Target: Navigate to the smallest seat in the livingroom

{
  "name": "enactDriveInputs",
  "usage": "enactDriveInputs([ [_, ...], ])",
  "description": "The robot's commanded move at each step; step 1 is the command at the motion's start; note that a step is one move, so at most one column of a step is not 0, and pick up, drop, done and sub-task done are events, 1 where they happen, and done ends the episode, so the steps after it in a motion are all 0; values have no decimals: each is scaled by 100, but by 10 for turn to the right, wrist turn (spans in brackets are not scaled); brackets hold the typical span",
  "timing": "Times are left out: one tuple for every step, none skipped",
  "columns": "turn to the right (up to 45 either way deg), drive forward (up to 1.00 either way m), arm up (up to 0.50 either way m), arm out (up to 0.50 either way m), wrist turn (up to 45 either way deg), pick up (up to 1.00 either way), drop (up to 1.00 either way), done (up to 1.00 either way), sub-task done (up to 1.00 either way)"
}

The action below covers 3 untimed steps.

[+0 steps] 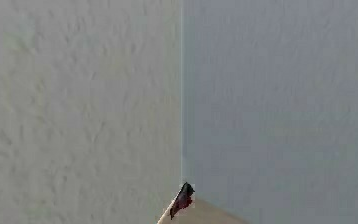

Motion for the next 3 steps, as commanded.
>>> enactDriveInputs([
  [450,0,0,0,0,0,0,0,0],
  [450,0,0,0,0,0,0,0,0],
  [450,0,0,0,0,0,0,0,0],
])
